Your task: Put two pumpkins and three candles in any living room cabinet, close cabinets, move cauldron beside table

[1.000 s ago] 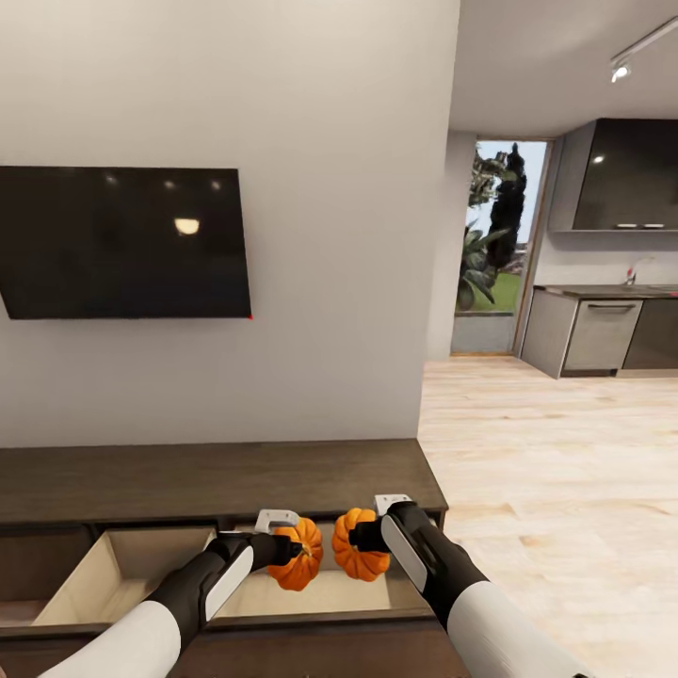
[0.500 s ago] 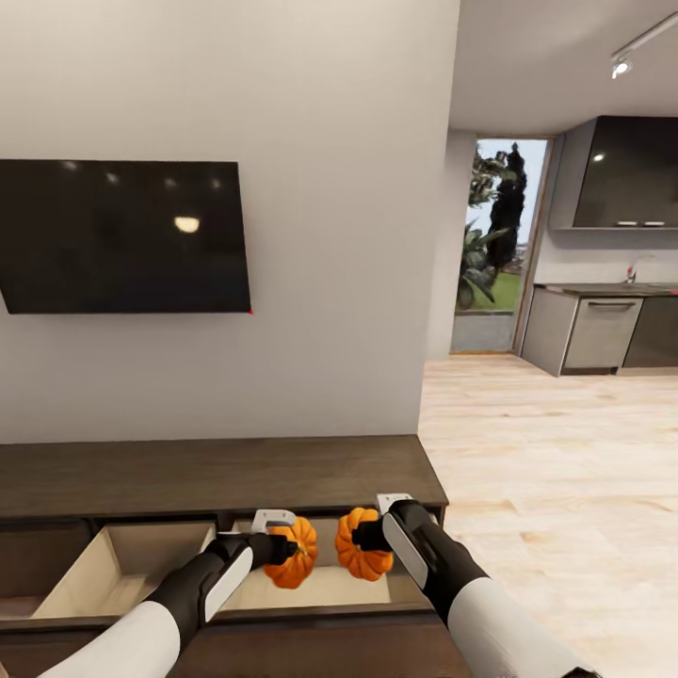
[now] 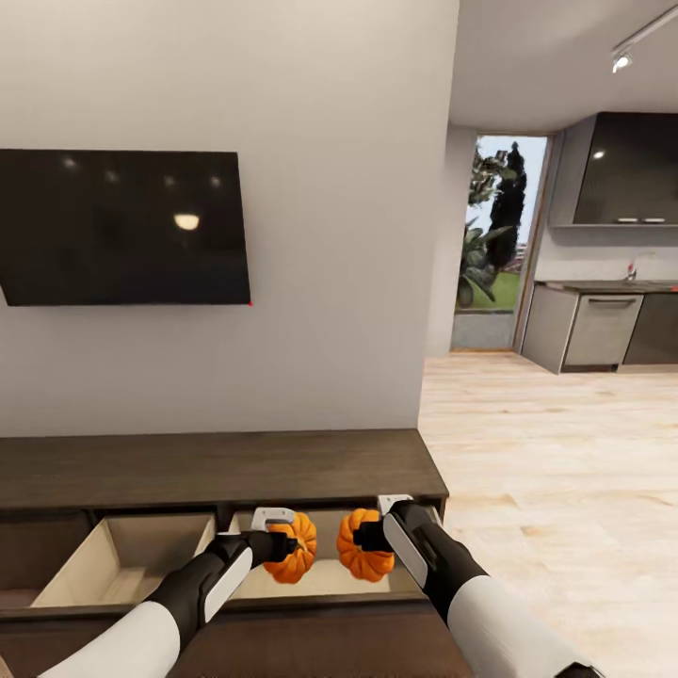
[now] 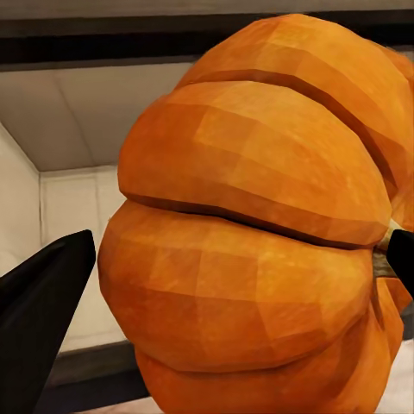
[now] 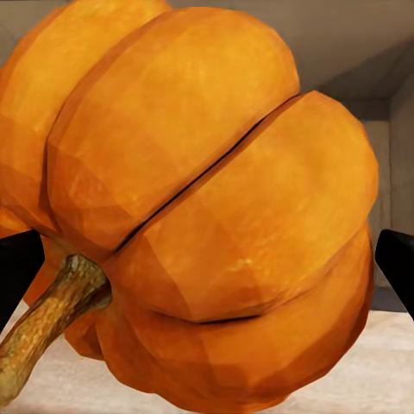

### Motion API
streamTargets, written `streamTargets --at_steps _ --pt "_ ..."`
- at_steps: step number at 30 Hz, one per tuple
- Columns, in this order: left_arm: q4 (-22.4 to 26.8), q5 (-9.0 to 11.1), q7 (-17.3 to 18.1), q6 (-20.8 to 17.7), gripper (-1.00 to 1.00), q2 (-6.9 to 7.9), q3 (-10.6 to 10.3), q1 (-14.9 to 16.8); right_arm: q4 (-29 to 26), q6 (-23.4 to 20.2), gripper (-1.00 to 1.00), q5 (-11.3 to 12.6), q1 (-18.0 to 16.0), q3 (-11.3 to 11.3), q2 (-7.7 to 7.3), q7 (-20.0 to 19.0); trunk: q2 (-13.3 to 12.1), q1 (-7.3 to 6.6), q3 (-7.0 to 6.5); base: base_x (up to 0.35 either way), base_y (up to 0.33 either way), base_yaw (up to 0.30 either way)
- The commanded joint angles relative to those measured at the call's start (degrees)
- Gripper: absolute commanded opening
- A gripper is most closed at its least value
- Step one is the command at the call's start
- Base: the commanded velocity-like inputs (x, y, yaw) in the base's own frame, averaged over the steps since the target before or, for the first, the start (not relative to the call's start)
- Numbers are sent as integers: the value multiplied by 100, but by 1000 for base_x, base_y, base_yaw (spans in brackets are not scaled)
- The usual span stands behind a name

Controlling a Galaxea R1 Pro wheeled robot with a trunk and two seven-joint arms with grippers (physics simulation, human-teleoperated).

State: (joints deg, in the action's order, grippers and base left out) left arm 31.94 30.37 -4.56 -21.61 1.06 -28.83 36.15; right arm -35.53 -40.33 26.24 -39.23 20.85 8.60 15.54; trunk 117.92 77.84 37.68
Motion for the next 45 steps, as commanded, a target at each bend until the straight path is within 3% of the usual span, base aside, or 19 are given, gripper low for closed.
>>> streamTargets --at_steps 1,7,34,45 --pt "15 57 -39 -13 -100 10 -43 6 -7 -9 -100 57 -6 24 -2 54 45 22 25 0 0 0" --pt "14 59 -37 -2 -100 14 -43 6 -7 6 -100 57 -6 24 -7 54 286 154 132 0 0 0" --pt "22 63 -39 25 -100 9 -43 -5 -7 143 -100 49 -6 15 -7 54 286 154 132 73 11 0" --pt "23 65 -38 25 -100 9 -41 -11 -7 123 -100 50 -6 8 -7 54 727 395 330 2 0 0"
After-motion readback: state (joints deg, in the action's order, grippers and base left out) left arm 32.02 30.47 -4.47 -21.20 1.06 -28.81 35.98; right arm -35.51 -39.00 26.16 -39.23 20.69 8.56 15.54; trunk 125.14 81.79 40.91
